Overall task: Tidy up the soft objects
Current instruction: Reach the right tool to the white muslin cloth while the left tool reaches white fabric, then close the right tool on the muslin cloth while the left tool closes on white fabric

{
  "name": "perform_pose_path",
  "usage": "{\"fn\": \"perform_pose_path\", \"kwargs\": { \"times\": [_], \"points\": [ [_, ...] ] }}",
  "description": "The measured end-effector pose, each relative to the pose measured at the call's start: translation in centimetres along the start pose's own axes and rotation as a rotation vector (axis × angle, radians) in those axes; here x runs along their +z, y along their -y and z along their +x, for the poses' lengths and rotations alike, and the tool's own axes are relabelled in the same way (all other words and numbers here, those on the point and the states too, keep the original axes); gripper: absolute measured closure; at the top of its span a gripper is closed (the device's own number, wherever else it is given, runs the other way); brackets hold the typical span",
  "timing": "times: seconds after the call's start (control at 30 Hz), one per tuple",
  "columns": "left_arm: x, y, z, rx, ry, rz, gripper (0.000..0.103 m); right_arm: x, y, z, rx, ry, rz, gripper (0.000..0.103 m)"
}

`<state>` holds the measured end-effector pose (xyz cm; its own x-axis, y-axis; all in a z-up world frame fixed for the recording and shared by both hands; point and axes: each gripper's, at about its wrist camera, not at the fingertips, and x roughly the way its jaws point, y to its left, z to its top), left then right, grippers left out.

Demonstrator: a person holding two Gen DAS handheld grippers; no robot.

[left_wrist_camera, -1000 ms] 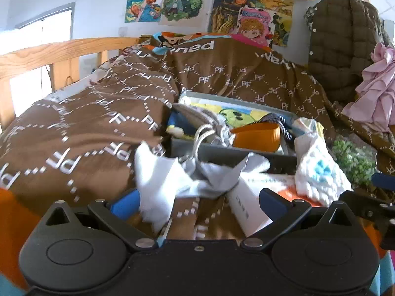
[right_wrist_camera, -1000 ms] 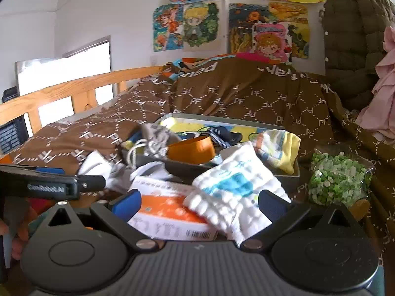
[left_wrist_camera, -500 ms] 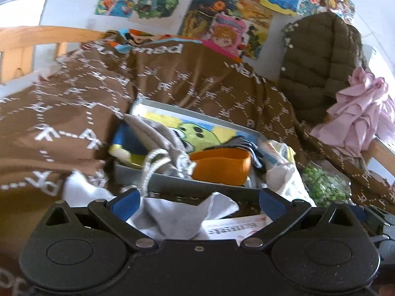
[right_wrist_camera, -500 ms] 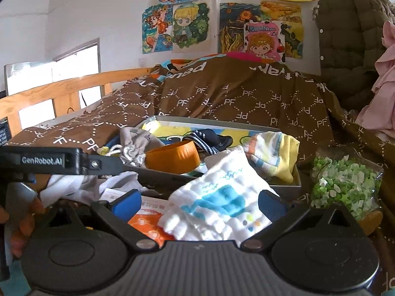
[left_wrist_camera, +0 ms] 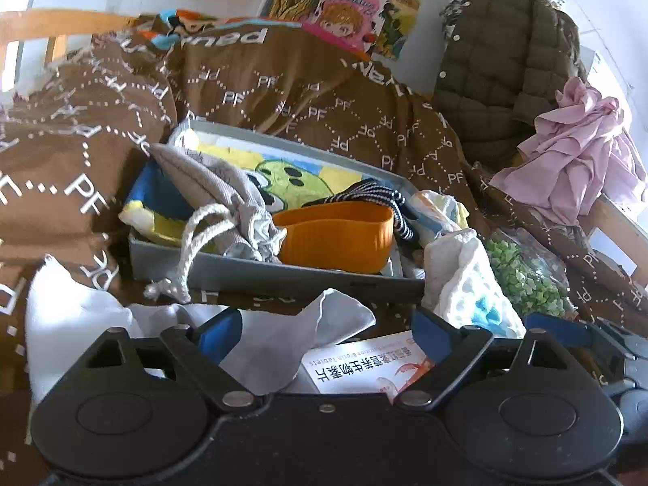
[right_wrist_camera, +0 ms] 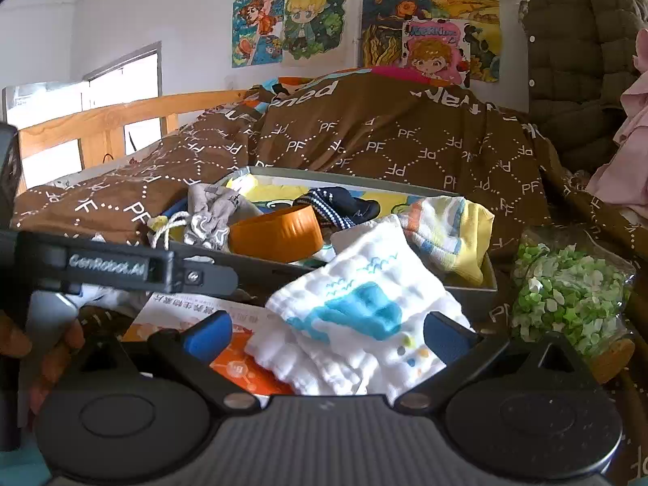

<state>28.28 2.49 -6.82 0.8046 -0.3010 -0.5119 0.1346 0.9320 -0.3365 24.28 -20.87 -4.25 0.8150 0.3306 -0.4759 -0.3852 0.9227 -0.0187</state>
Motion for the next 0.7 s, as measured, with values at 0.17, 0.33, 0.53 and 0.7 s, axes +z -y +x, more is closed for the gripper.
{"fn": "perform_pose_path", "kwargs": {
  "times": [0.17,0.33,0.53,0.7],
  "points": [
    [0.3,0.2,0.8,-0.016,-0.03,0.005,0.025,-0.2,0.0,0.2,0.001,-0.011,-0.004,0.0],
    [0.0,0.2,1.5,-0.02,-0.061,-0.001,0.04,-0.4,0.1,0.6,0.003,-0.019,-0.002,0.0],
    [0.0,-0.3,1.6,-0.032,-0.058,-0.036,0.047,-0.4,0.2,1.2,0.008,-0.029,-0.001,0.0],
    [0.2,-0.5,1.3,-0.019,-0.054,-0.051,0.062,-0.5,0.1,1.2,0.01,-0.03,0.001,0.0]
  ]
}}
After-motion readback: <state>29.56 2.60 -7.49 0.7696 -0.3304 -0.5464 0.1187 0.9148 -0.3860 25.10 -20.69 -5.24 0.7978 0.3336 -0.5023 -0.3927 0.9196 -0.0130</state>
